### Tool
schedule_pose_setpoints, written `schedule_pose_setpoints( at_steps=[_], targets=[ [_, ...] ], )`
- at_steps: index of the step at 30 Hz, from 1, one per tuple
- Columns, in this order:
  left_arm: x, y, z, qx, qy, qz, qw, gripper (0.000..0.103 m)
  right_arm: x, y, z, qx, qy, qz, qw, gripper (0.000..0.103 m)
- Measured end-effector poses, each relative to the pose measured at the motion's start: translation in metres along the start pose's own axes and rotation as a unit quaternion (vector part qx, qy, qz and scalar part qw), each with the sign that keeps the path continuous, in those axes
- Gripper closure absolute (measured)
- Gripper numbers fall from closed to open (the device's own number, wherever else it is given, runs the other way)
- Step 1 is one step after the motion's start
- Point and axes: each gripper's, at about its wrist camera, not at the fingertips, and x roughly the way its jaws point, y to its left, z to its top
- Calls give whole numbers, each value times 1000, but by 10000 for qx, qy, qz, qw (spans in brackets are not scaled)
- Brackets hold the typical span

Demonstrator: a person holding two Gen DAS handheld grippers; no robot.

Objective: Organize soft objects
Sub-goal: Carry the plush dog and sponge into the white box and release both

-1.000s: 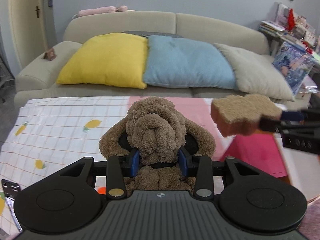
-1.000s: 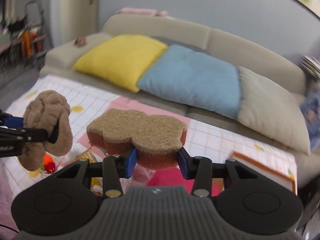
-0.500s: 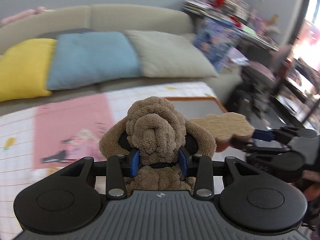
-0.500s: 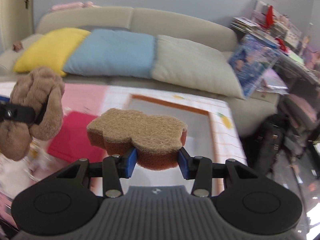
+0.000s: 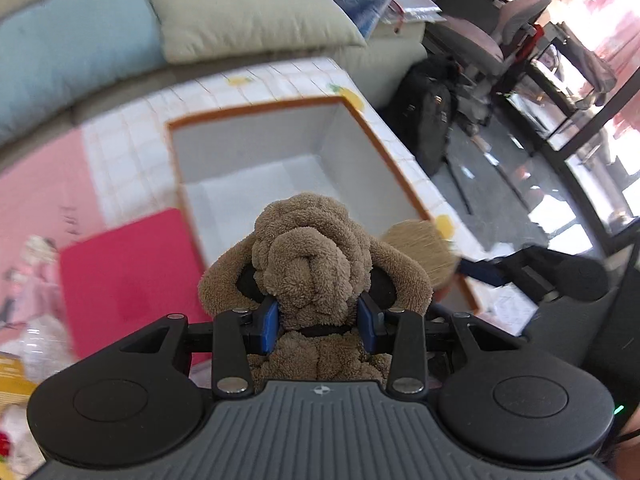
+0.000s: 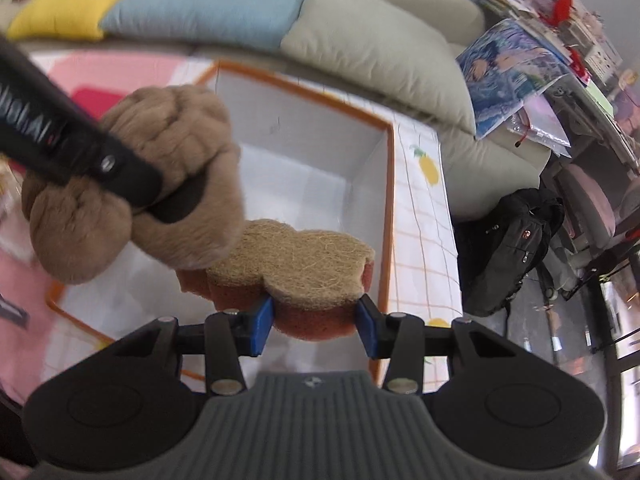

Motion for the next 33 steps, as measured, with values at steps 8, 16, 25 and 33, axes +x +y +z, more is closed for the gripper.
schedule_pose_setpoints(
  at_steps=[8, 16, 25, 33],
  targets=[
    [52, -12, 6, -8, 634, 643, 9959, 57, 24, -5, -7, -368, 457, 423, 9974, 58],
    [65, -5, -1, -152, 1017, 732, 9920, 45, 31, -7, -6, -359, 609, 584, 9958, 48],
    [23, 16, 3, -312, 349, 345, 9983, 37, 15, -22, -4, 130, 527, 678, 9962, 44],
    [-39, 28, -20, 101, -975, 430, 9943, 38, -18, -7, 17, 835, -210, 1087, 9903, 40]
  ],
)
